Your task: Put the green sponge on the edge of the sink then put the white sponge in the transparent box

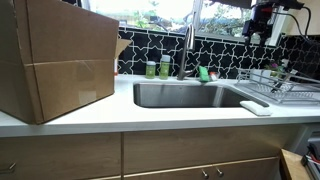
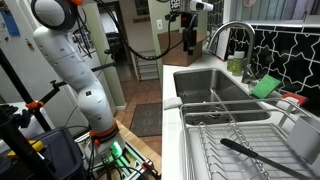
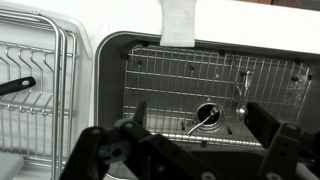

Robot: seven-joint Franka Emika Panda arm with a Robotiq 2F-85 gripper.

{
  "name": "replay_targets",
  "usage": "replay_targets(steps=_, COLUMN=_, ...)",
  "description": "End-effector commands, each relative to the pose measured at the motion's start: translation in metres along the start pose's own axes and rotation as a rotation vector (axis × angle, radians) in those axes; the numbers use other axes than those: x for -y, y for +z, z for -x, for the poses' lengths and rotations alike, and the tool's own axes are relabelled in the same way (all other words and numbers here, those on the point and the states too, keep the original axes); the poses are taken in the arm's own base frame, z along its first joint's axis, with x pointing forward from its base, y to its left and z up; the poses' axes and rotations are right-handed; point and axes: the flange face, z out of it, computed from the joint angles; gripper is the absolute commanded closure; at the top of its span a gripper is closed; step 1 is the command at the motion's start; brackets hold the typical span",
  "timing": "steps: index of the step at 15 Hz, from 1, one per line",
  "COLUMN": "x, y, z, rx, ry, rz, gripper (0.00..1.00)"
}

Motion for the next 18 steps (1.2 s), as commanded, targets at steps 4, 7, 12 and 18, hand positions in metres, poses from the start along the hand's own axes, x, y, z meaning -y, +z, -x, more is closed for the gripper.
replay_targets(steps=4, x=-0.042, y=-0.003, z=-0.09, rx=-0.076, ry=0.316, rz=-0.126, gripper=0.0)
replay_targets(steps=7, x=-0.052, y=0.014, z=-0.133, rx=-0.099, ry=0.45, rz=-0.212, gripper=0.0)
replay_targets(steps=12, x=-0.055, y=0.048, z=-0.192, rx=-0.186, ry=0.657, rz=-0.36, gripper=0.0)
replay_targets(steps=18, x=-0.052, y=0.049, z=-0.191, rx=-0.189, ry=0.634, rz=-0.335, gripper=0.0)
